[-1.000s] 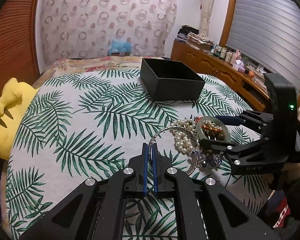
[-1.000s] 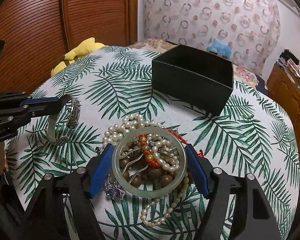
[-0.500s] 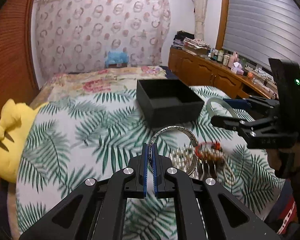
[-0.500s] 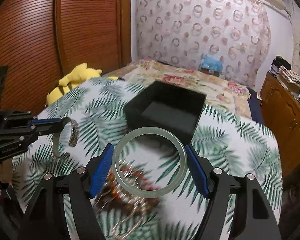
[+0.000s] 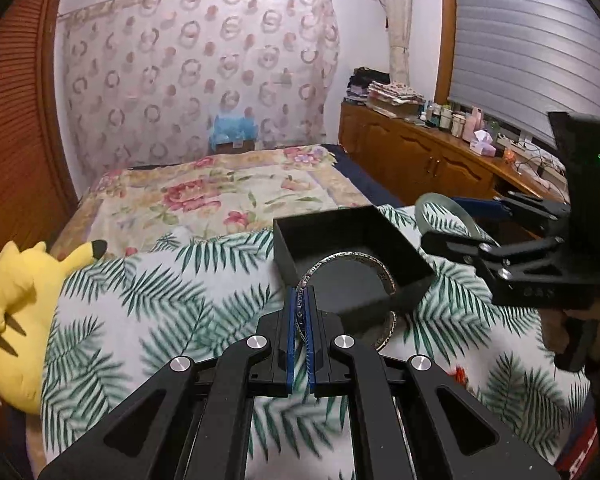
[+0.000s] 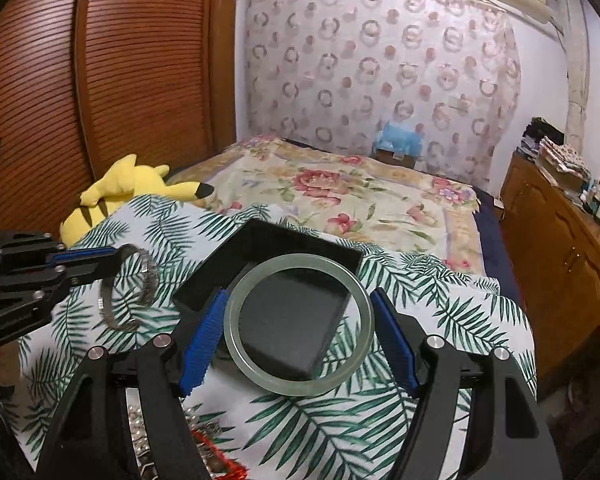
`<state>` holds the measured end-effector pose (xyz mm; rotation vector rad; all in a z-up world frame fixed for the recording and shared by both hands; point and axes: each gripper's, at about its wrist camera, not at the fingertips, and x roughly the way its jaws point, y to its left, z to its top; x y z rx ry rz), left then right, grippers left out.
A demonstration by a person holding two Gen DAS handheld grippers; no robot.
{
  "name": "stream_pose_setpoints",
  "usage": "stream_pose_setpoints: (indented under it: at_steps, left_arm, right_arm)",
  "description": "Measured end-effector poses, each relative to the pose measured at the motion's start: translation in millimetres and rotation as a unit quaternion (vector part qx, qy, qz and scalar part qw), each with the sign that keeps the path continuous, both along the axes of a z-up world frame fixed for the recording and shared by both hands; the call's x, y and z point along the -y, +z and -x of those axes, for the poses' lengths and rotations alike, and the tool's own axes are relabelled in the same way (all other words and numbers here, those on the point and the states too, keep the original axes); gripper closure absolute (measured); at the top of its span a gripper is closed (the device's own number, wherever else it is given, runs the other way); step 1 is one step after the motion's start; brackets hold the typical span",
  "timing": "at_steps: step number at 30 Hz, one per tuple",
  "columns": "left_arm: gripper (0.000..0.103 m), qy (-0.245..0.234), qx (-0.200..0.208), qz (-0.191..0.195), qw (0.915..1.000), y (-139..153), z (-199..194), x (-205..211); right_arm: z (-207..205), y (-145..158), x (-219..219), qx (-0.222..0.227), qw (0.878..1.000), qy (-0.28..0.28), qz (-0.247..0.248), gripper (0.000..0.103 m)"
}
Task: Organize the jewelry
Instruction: 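Drop silver bangle into black box with left tool while right drops jade bangle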
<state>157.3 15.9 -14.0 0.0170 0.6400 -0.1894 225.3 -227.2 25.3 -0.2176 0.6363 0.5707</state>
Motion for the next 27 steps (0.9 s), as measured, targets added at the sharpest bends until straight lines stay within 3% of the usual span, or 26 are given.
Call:
stream_pose_setpoints:
  at_steps: [13,18,27]
  left_arm:
    - [0.099,-0.012,-0.046,0.002,0.9989,-21,-66,23]
    - [0.087,-0.012,-0.039,0.012,0.9991,-20,-58,21]
    - [0.077,0.011,-0.013,0.008,0.9998,-14,-12,-5]
  right_arm:
    - [-18,-6,3,-0.011,1.0,-0.002,0.001,0.028]
    - [-23,-12,-6,-0.013,1.0,0.007,0.005,0.028]
    - [-31,-28,-31,-0.03,0.999,0.034,0.004,0.028]
